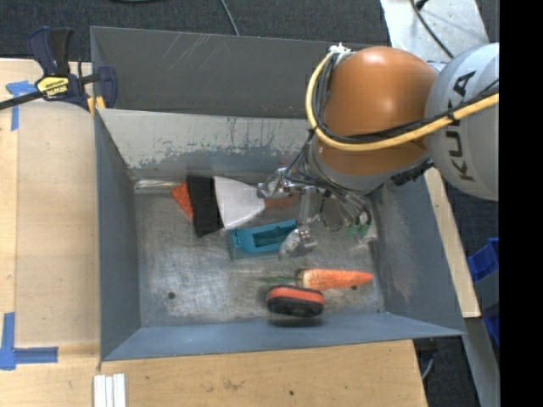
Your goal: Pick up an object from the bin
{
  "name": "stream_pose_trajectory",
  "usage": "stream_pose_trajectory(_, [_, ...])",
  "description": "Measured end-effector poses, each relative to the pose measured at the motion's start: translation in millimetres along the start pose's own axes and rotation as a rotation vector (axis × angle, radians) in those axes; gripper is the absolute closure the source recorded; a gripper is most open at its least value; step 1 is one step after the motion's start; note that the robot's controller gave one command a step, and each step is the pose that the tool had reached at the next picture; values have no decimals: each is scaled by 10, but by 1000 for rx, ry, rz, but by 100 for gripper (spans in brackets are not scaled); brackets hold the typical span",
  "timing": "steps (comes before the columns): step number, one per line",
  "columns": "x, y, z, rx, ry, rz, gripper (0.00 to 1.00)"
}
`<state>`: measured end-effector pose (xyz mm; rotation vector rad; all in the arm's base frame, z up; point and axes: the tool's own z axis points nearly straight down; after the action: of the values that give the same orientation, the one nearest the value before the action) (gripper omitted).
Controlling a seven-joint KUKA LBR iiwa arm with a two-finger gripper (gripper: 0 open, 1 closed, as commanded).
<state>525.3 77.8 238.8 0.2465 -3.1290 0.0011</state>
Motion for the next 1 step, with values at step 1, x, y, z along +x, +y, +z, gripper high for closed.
stream_pose_trajectory(1, [69,-104,92,1,-17,-88,0])
